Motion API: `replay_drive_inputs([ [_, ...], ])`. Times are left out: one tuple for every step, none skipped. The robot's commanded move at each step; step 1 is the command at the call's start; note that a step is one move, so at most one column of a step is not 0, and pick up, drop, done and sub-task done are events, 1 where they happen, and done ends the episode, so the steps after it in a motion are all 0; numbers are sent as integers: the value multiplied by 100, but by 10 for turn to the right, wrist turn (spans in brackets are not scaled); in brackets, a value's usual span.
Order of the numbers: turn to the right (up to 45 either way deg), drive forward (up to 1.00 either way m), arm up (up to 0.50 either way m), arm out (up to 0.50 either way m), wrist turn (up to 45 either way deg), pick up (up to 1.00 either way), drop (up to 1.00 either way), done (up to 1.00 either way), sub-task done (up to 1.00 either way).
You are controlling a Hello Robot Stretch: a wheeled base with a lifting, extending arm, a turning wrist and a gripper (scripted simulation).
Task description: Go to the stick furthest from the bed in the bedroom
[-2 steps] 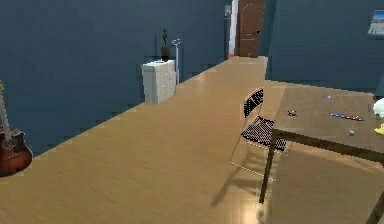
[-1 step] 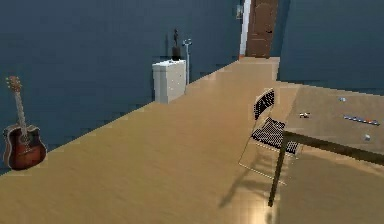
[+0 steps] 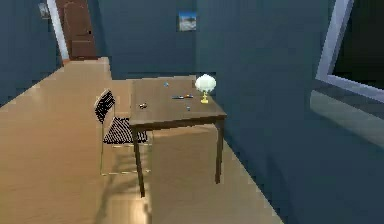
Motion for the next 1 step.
replay_drive_inputs([
  [450, 0, 0, 0, 0, 0, 0, 0, 0],
])
